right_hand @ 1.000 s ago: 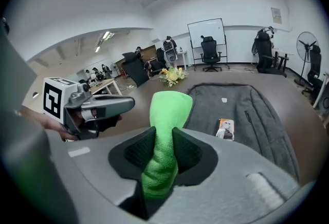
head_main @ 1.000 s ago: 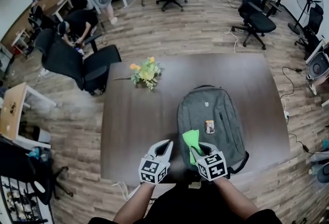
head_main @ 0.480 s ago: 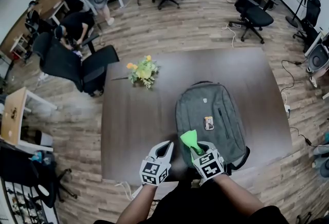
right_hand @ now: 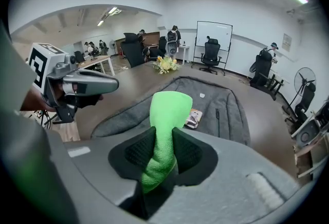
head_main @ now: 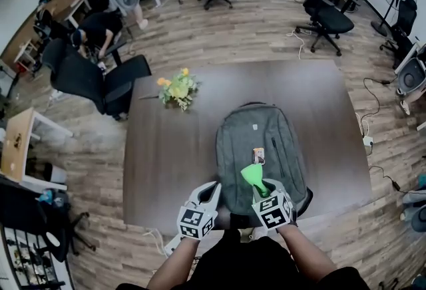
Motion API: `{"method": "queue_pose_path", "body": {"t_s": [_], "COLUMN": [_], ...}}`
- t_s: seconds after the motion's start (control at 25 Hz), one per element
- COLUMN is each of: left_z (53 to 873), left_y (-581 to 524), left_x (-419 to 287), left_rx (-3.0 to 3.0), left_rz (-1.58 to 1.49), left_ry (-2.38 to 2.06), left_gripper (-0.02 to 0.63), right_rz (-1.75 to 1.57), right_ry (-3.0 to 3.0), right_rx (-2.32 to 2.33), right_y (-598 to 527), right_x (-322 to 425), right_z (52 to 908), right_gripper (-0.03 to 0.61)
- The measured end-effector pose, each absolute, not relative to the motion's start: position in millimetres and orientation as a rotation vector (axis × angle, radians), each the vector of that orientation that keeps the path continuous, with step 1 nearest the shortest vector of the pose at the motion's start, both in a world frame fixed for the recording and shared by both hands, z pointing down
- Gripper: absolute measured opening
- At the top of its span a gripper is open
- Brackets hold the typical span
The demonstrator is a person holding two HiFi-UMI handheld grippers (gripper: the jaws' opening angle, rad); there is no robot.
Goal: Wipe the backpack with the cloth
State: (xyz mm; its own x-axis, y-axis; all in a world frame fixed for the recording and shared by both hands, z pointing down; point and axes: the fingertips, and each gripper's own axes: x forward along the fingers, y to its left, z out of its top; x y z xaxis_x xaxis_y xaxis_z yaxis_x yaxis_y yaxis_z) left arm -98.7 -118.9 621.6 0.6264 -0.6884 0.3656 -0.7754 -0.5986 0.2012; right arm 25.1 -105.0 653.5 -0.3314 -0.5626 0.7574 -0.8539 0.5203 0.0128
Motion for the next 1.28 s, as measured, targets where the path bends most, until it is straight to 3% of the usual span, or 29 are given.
{"method": "queue_pose_path", "body": {"t_s": [0.84, 1.28], "left_z": [615, 606], "left_y": [-114, -124], "left_x": [-58, -65], "left_rx": [2.555, 2.552], "left_rz": [0.383, 0.379], "left_ry": [-1.139, -1.206], "left_gripper": [0.02, 0.02], "right_rz": [0.497, 0.494], "right_ry": [-1.816, -1.88], "right_rx": [1.417, 1.494], "right_y": [-111, -122], "right_x": [171, 176], "right_z": [651, 632], "right_gripper": [0.1, 0.1]}}
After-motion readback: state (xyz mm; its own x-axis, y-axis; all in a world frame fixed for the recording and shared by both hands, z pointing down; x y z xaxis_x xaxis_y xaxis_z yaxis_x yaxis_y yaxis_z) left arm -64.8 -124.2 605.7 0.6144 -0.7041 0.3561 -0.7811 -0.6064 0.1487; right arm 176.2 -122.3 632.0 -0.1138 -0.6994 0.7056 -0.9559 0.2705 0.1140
